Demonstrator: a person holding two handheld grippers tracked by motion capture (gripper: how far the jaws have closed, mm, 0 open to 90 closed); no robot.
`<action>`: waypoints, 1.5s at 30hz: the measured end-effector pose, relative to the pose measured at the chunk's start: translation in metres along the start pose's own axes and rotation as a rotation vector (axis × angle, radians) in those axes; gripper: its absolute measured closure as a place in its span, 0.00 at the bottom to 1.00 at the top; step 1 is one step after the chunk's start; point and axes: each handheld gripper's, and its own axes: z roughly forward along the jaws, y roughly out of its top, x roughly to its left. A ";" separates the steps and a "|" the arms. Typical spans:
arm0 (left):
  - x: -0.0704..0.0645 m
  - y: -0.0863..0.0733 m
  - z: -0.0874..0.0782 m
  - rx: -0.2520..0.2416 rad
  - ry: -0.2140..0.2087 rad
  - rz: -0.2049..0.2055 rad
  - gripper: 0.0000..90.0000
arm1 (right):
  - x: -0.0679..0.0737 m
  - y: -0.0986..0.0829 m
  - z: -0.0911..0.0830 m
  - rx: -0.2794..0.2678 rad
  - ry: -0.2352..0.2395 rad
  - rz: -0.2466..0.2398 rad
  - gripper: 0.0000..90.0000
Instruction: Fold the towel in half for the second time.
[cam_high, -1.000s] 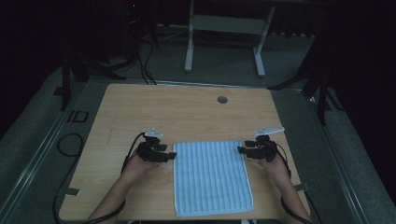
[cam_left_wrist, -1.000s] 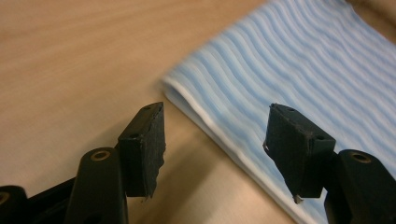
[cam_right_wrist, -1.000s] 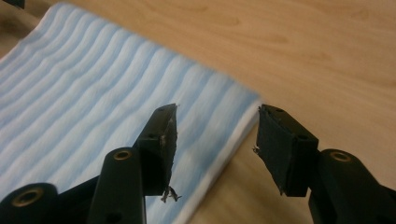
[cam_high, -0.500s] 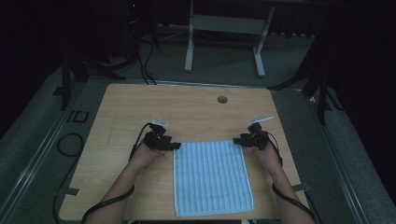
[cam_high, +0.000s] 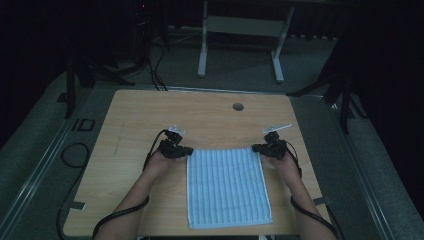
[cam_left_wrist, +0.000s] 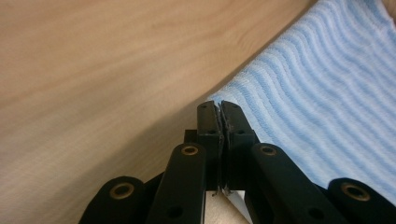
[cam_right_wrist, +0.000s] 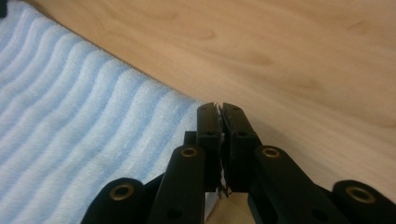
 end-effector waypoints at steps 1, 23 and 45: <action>-0.001 0.002 -0.003 -0.015 0.003 -0.001 0.97 | 0.000 0.002 -0.003 -0.009 -0.001 0.003 0.96; -0.059 -0.013 -0.087 -0.160 -0.106 0.115 0.97 | 0.048 -0.017 -0.102 -0.213 0.061 -0.117 0.96; -0.116 -0.104 -0.093 -0.112 -0.197 0.116 0.97 | 0.096 -0.104 -0.126 -0.175 0.093 -0.154 0.95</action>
